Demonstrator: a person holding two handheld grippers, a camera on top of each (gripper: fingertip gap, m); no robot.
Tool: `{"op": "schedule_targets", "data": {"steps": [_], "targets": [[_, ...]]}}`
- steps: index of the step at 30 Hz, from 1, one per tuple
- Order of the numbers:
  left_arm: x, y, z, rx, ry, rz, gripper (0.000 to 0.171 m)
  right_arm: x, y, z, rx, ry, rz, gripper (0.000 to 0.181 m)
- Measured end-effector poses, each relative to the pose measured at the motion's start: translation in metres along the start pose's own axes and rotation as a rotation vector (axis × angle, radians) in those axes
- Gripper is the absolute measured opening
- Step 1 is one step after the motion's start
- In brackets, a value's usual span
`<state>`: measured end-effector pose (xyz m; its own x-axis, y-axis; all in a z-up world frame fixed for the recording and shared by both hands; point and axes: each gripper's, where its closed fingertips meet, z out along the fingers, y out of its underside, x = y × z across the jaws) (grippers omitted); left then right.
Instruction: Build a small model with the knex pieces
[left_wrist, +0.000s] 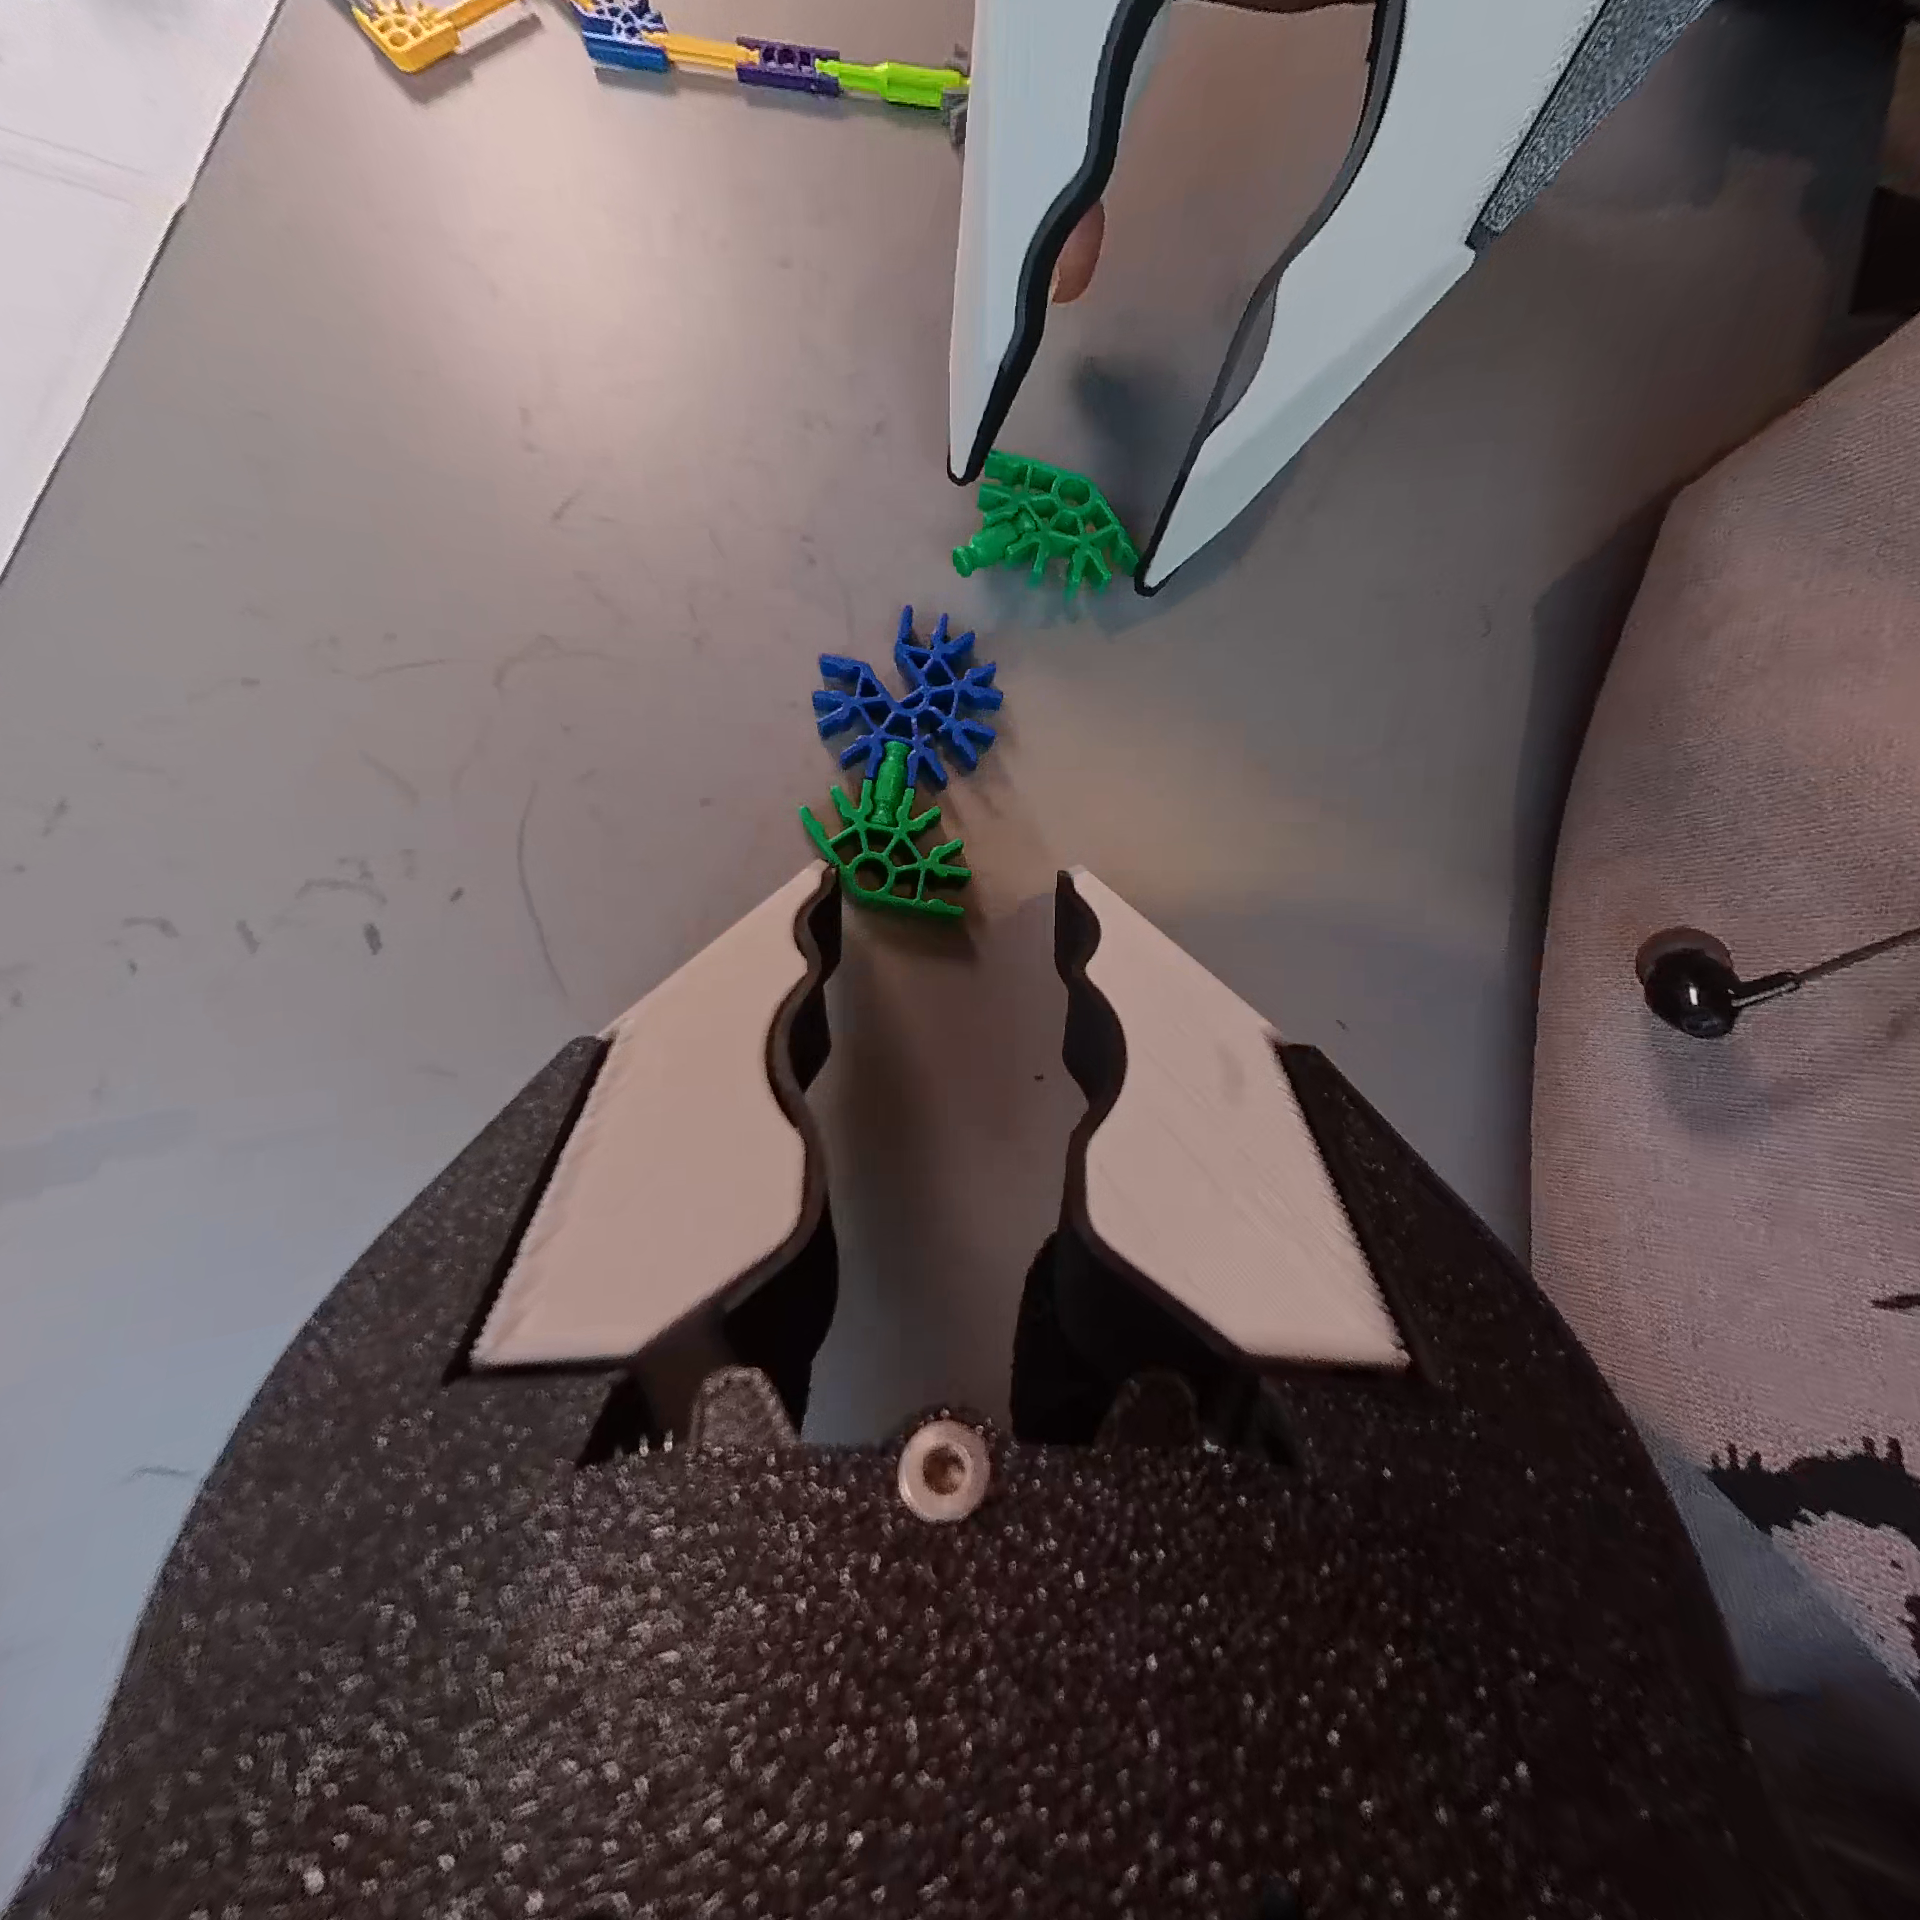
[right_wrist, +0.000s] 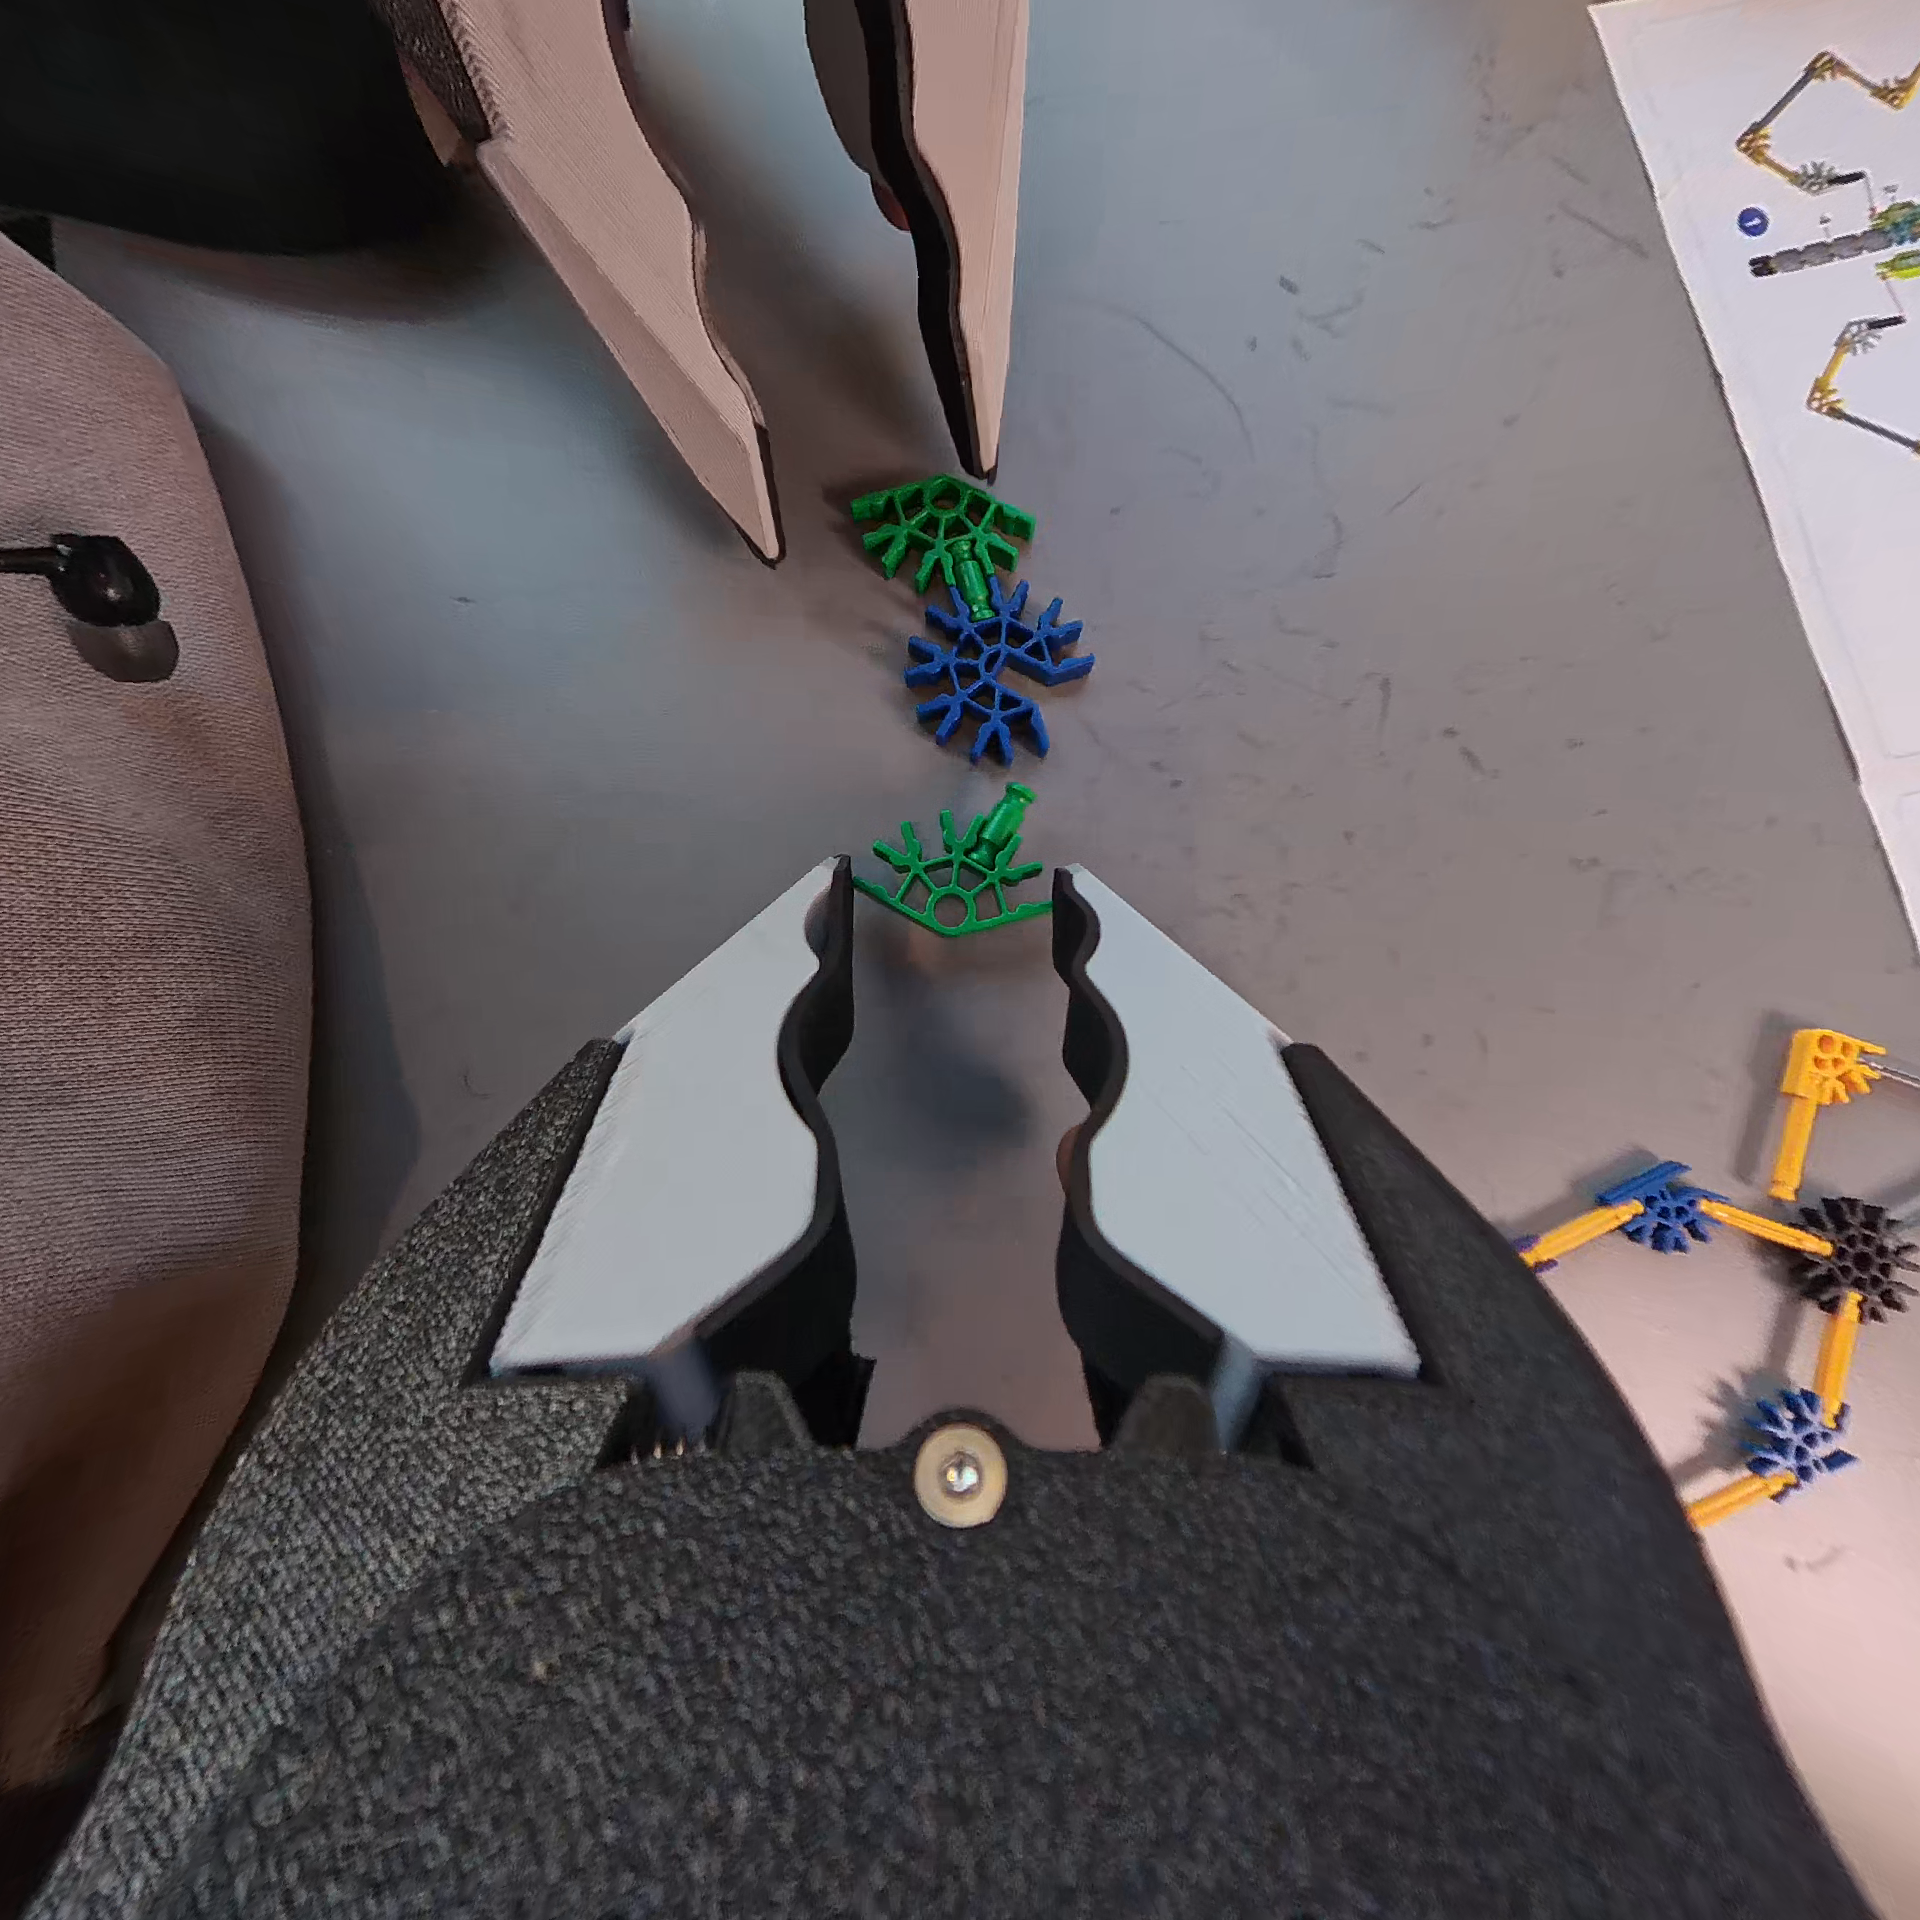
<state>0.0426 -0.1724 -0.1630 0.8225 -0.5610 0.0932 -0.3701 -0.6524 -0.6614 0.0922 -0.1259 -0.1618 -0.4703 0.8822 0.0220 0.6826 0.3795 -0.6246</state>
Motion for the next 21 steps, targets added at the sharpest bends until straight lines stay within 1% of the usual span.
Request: {"op": "schedule_targets", "data": {"steps": [3, 7, 10, 14, 21], "targets": [[0.006, -0.002, -0.008, 0.031, 0.059, -0.005, 0.039, -0.003, 0.001, 0.0, 0.002, -0.004, 0.0, 0.037], [-0.009, -0.004, -0.013, 0.065, 0.017, -0.028, 0.04, -0.006, -0.001, 0.0, 0.013, -0.01, -0.002, 0.037], [-0.014, 0.0, -0.006, 0.04, -0.016, -0.004, 0.04, -0.008, -0.004, 0.003, 0.017, -0.014, -0.009, 0.037], [-0.008, 0.006, 0.002, -0.012, -0.018, 0.056, 0.04, -0.004, -0.004, 0.006, 0.014, -0.003, -0.002, 0.037], [-0.005, 0.001, -0.002, 0.029, 0.003, 0.044, 0.038, 0.002, 0.0, 0.007, -0.005, 0.004, 0.0, 0.037]]}}
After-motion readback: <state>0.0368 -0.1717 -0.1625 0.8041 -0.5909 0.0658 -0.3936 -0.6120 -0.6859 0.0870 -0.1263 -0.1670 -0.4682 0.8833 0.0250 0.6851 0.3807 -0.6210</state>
